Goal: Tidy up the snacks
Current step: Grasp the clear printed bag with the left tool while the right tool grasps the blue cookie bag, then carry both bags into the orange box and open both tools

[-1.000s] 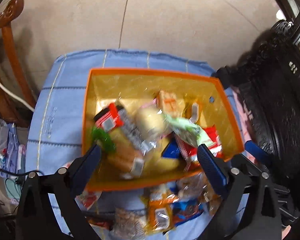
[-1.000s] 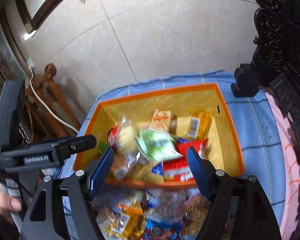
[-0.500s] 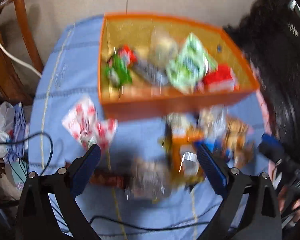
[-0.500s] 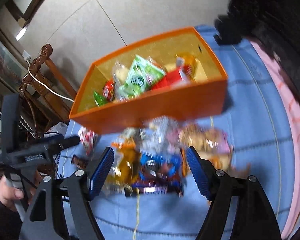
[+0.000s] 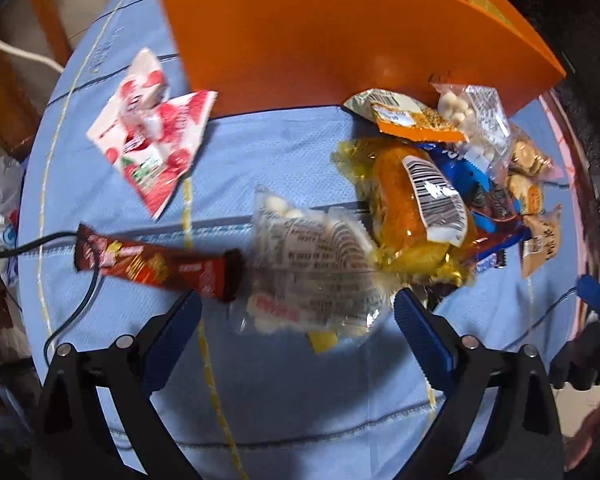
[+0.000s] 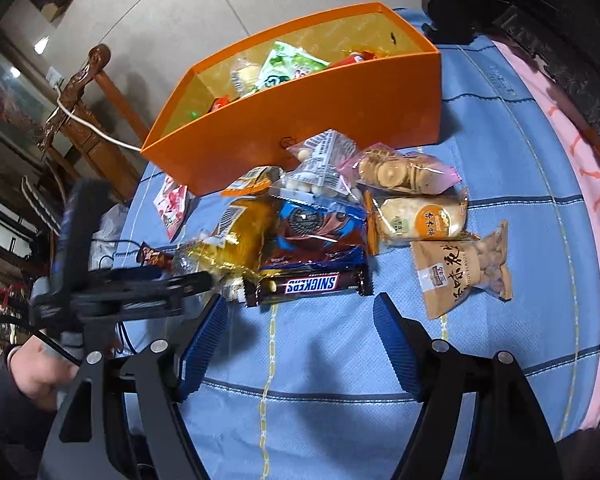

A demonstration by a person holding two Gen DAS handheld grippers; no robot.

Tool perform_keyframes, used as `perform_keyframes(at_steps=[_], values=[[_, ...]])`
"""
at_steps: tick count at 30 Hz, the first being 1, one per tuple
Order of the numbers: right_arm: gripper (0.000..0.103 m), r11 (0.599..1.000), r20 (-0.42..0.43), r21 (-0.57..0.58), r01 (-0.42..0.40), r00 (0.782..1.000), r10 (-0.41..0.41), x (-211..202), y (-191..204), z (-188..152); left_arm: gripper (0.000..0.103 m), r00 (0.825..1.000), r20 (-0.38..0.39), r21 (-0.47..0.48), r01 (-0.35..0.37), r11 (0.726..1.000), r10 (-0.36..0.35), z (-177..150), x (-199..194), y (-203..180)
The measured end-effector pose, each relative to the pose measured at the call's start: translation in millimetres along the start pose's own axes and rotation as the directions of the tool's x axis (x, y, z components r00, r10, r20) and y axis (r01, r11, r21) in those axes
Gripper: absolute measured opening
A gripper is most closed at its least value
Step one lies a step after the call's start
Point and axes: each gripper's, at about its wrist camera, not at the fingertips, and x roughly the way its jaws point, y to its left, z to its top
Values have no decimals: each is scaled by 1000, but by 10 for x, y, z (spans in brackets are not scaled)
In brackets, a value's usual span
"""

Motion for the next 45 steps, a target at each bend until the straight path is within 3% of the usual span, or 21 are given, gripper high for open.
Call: perform_keyframes(at_steps=[1, 2, 3, 5, 7, 9, 14, 20, 25, 27, 28, 31, 37, 45], values=[[76, 1000, -1, -7, 4, 1000, -4, -16, 13, -14, 92, 1000, 17, 10, -1, 1000, 1, 23, 25, -15], [76, 1000, -1, -9, 6, 1000, -6, -30, 6, -20, 83, 999, 33, 21, 7, 1000, -8, 45, 33, -28], [76, 1000, 1, -9, 10, 1000, -10, -46, -3, -27, 62, 1000, 15, 44, 7, 999, -8, 71, 56, -60], [76, 1000, 2, -1, 18, 1000, -18, -69, -47, -24, 56, 999, 23, 77, -30, 997, 29, 91, 24, -93], [76, 999, 4, 17, 28, 1000, -28, -74, -110, -13, 50, 1000, 27, 99, -15, 995, 12, 61, -52, -107], [76, 999, 4, 39, 31, 1000, -31, -61, -166, 11, 49, 999, 25, 81, 29, 996, -31, 3, -147, -60], [76, 999, 2, 32, 15, 1000, -16, 124, -136, 123, 49, 997, 52, 48, 54, 997, -57, -218, -383, 109], [76, 984, -7, -129, 124, 992, -125, 585, 92, 349, 49, 997, 61, -13, 37, 999, -37, -315, -545, 330], [78, 977, -64, -151, 153, 984, -164, 967, 153, 483, 49, 998, 64, -45, 22, 999, -19, -331, -553, 383], [76, 973, -94, -170, 157, 980, -174, 1107, 143, 487, 50, 998, 64, -62, 23, 998, -19, -329, -551, 412], [69, 973, -79, -167, 159, 982, -174, 1119, 124, 487, 50, 998, 64, -68, 24, 997, -20, -322, -541, 405], [62, 961, -73, -200, 193, 975, -211, 1046, 151, 478, 50, 997, 70, -75, 24, 997, -18, -326, -546, 415], [62, 985, -30, -151, 79, 996, -85, 449, 82, 295, 49, 995, 98, -63, 40, 997, -33, -296, -621, 354], [62, 993, 72, -115, 20, 997, -12, -182, 73, 308, 50, 980, 178, -23, 95, 995, -90, -133, -956, 170]])
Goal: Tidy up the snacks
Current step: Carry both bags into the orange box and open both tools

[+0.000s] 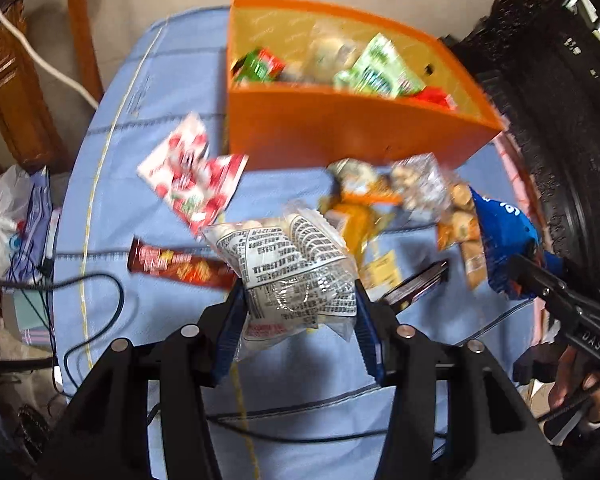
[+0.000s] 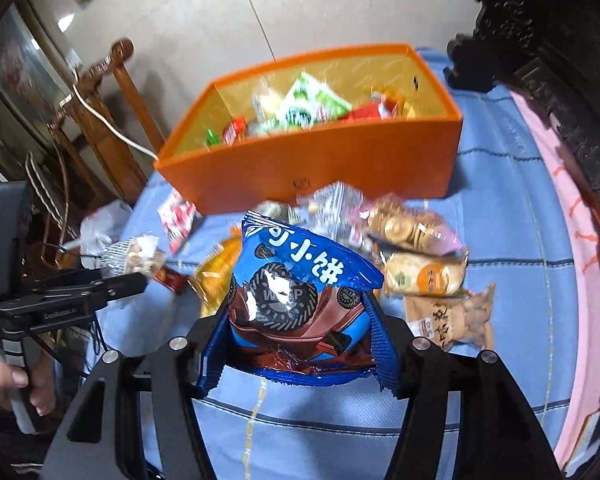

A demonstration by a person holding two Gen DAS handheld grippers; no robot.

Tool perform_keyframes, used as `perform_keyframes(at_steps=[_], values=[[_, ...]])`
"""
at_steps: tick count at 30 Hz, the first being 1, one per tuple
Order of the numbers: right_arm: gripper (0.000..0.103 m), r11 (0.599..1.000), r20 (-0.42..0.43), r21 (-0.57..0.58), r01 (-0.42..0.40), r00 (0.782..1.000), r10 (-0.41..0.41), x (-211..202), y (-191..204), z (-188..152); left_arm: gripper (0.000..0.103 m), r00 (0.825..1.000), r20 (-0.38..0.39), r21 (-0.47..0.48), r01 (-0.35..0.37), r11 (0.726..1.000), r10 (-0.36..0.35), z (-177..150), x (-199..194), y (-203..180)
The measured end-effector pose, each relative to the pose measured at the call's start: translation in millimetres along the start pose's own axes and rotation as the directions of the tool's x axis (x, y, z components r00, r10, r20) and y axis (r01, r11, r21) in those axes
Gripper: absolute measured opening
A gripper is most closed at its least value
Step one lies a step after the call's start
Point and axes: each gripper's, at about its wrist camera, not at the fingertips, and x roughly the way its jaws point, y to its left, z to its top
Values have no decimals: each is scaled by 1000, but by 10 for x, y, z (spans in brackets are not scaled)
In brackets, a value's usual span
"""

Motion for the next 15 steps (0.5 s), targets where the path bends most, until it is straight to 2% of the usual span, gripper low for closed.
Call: perform_keyframes(at_steps=[6, 15], values=[[62, 1000, 68, -2, -31, 997, 31, -227, 21, 174, 50, 999, 47, 35, 18, 999, -20, 238, -188, -157], [62, 998, 136, -6, -58, 989, 58, -227, 3, 597, 50, 993, 108, 44, 36, 998, -40, 560, -350, -225]])
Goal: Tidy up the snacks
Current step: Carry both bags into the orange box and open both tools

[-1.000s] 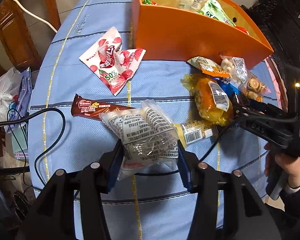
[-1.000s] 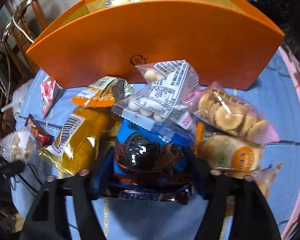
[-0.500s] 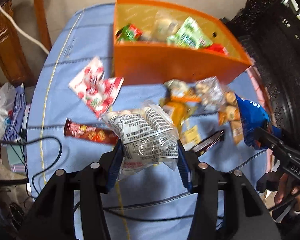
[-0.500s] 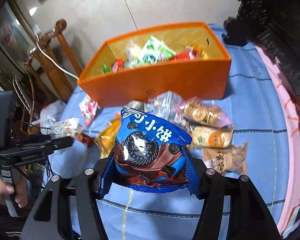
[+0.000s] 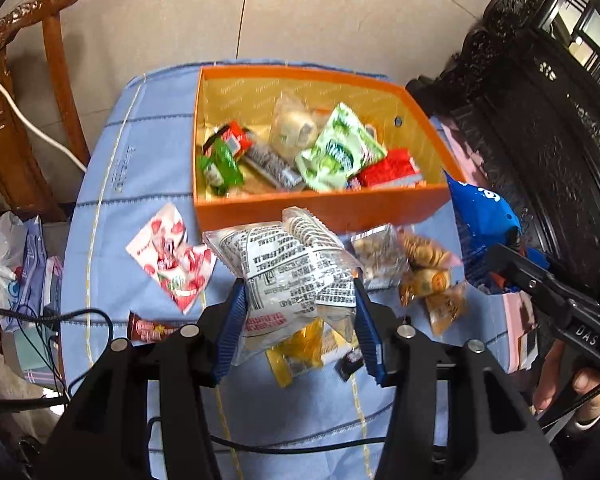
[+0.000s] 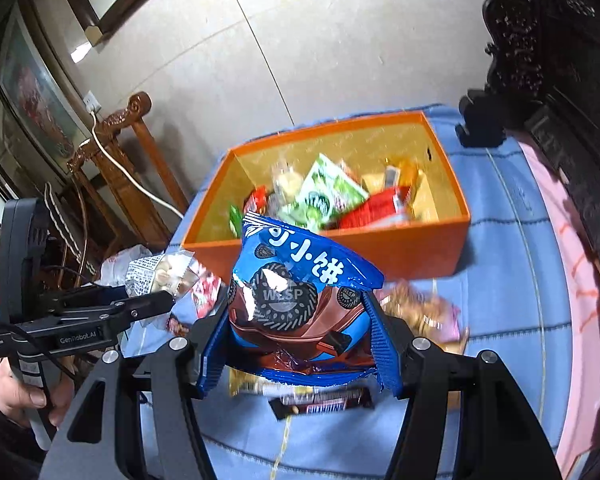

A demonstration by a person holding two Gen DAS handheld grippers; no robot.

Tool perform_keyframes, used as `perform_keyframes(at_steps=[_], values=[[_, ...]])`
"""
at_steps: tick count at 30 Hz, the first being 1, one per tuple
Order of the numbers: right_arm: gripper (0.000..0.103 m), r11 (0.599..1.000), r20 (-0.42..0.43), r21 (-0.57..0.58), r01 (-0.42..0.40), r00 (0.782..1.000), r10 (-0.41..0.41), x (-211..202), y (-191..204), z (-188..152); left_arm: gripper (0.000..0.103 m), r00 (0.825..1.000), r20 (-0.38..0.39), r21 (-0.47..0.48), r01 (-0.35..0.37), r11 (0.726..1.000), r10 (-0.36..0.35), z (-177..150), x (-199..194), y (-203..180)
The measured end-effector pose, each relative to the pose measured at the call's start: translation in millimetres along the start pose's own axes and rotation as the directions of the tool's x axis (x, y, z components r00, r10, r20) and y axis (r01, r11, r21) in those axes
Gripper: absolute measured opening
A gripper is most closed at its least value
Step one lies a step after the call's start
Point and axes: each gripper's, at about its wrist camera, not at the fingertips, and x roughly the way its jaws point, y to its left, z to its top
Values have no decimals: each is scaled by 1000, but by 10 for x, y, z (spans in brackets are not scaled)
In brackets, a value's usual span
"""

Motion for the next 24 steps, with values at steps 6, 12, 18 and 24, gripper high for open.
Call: perform_keyframes(at_steps=[6, 12, 18, 24], values=[[62, 1000, 46, -2, -9, 999, 9, 60, -14, 302, 50, 998, 58, 14, -9, 1000, 8, 364, -38, -50], [62, 1000, 83, -4, -4, 997, 5, 172, -36, 580, 50, 995, 95, 49, -22, 999, 18, 819, 53, -154], [62, 999, 115, 25, 21, 993, -24, 329, -141, 847, 50, 994, 106, 50, -15, 999, 10, 1135, 198, -211], [87, 980, 136, 133, 151, 976, -169, 510, -313, 934, 95, 992, 102, -94, -71, 993, 80, 1280, 460, -41]])
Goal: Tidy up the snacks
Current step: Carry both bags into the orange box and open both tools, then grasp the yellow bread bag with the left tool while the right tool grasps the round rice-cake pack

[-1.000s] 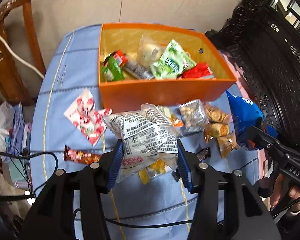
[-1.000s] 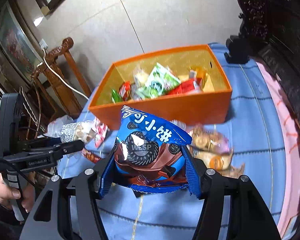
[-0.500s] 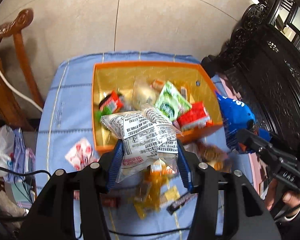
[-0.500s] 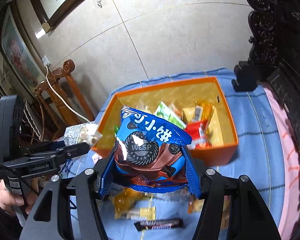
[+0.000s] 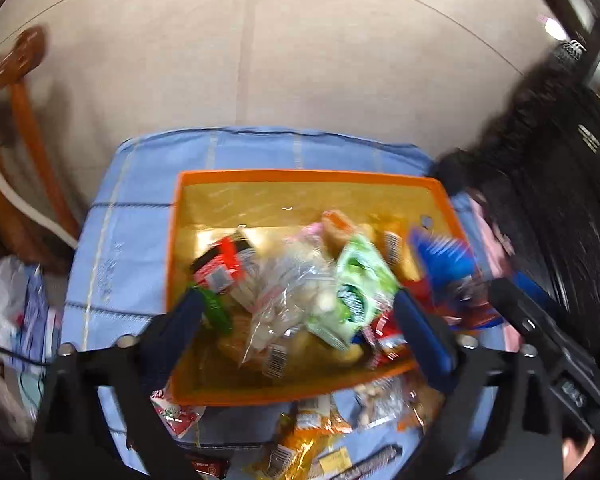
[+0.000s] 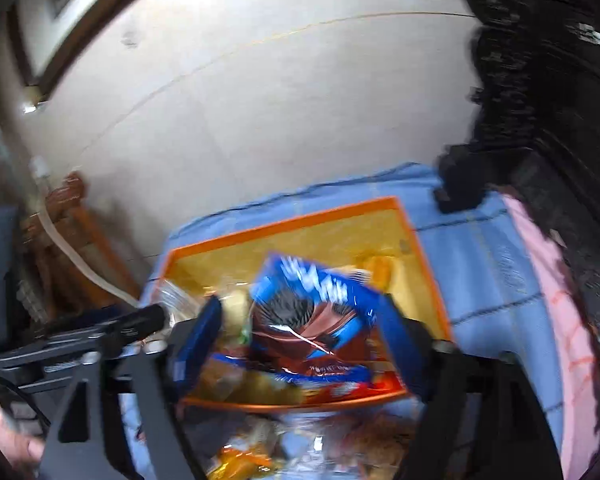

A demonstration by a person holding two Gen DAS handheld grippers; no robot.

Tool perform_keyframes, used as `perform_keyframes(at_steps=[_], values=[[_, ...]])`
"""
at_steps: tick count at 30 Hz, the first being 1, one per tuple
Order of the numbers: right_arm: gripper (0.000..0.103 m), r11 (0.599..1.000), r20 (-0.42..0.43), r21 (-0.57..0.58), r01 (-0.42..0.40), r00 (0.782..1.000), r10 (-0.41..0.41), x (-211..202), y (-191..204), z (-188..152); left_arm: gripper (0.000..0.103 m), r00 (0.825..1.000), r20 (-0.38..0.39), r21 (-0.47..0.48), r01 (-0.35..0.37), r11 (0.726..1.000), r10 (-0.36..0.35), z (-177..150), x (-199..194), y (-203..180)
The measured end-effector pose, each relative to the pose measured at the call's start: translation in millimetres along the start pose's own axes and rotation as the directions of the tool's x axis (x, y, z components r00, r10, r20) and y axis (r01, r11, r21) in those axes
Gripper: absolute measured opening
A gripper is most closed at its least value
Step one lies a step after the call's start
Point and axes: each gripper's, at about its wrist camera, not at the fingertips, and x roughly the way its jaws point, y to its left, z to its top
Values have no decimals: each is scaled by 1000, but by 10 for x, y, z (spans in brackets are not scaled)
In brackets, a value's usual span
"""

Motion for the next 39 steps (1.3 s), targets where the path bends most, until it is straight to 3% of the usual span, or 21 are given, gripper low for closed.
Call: perform_keyframes(at_steps=[2, 12, 24, 30, 36, 39], values=[[88, 1000, -12, 0, -29, 999, 29, -14, -15, -89, 95, 999, -23, -4, 24, 1000, -24, -56, 20, 48], [88, 1000, -194, 7, -13, 981, 14, -109, -118, -807, 95, 990, -137, -4, -19, 1000, 19, -705, -16, 345], [89, 1000, -283, 25, 11, 959, -4, -425, -113, -1458, 95, 965, -258, 19, -39, 999, 43, -1512, -72, 449], [89, 1000, -337, 20, 9, 941, -2, -446, -104, -1745, 95, 964, -259, 101, -28, 995, 54, -1676, 49, 297], [89, 1000, -345, 12, 21, 938, -16, -518, -142, -1805, 95, 937, -340, 137, -36, 990, 82, -1805, 450, 160], [89, 999, -354, 17, 36, 935, -28, -536, -203, -1834, 95, 932, -348, 160, -43, 986, 98, -1842, 595, 99]])
